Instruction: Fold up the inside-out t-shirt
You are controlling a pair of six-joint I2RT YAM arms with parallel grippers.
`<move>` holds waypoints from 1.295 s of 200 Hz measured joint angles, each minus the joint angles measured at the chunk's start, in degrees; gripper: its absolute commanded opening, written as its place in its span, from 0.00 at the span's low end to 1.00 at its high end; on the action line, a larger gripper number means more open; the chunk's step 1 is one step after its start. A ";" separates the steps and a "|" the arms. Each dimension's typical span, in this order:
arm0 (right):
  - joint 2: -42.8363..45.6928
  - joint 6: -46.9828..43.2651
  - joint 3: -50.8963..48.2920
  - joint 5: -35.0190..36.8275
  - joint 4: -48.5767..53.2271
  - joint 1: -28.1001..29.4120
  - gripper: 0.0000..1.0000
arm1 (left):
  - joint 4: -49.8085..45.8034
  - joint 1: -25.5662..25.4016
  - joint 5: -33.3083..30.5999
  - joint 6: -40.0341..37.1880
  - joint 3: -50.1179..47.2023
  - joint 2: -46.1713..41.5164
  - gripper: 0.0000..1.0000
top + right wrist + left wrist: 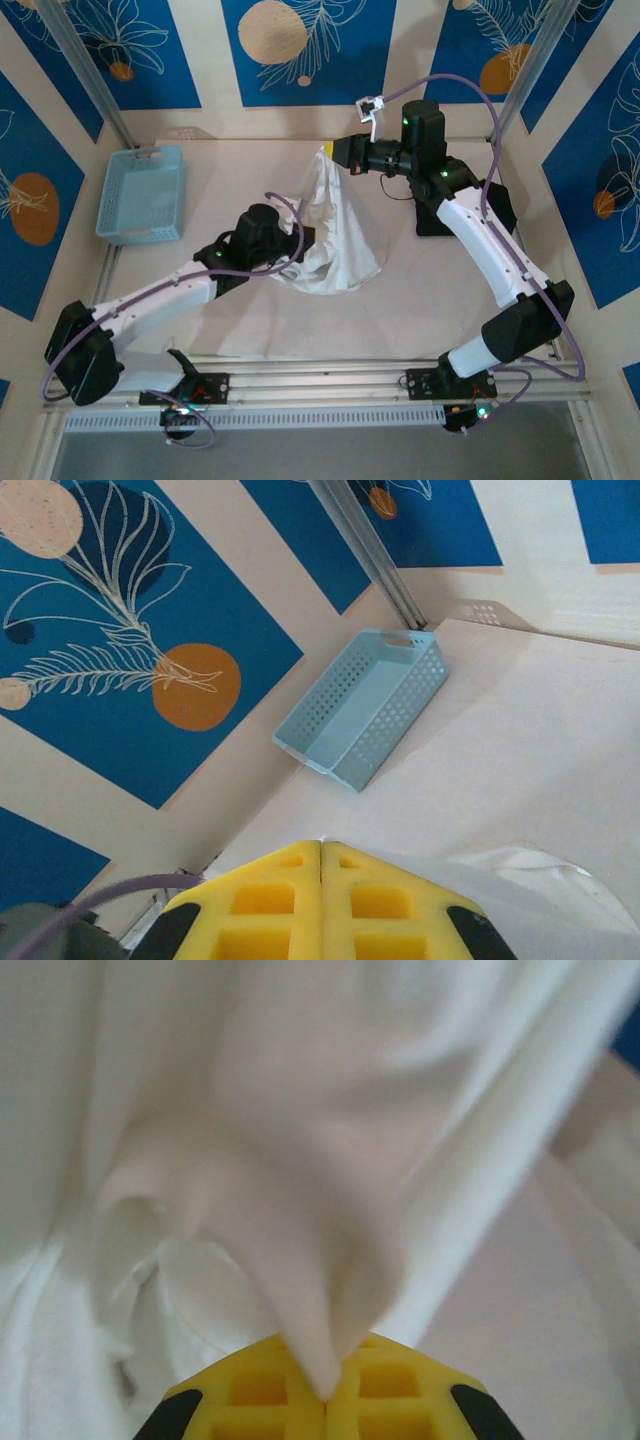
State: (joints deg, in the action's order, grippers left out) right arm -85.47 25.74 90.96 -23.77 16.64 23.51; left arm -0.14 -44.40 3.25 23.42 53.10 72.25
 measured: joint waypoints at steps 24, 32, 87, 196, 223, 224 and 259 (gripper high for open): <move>-0.63 -3.10 1.11 1.09 2.34 -0.15 0.00 | 4.13 2.47 8.35 2.27 0.02 -6.56 0.00; -1.14 -3.89 2.01 1.18 2.84 -0.15 0.00 | 6.62 3.93 11.04 3.85 0.11 -9.01 0.00; -5.18 -8.50 3.50 2.10 8.57 -0.15 0.28 | 13.64 8.55 17.53 10.16 2.89 -15.21 0.00; 12.11 -13.79 -26.23 3.28 2.86 4.81 0.60 | 1.31 10.10 21.11 -0.68 4.72 -16.35 0.00; 5.01 -10.49 -26.53 4.79 -0.37 5.01 0.68 | -1.73 10.58 22.80 -5.01 4.70 -18.71 0.00; 4.52 -10.14 -26.53 4.79 -0.57 5.05 0.68 | -1.86 10.60 22.82 -5.18 4.70 -18.84 0.00; -5.60 -6.05 -26.51 2.91 -6.32 8.07 0.52 | -3.72 10.93 22.82 -7.50 4.68 -20.59 0.00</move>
State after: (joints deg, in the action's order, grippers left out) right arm -91.07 19.68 64.45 -20.86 10.33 31.57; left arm -3.86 -33.47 26.06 15.92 57.78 51.66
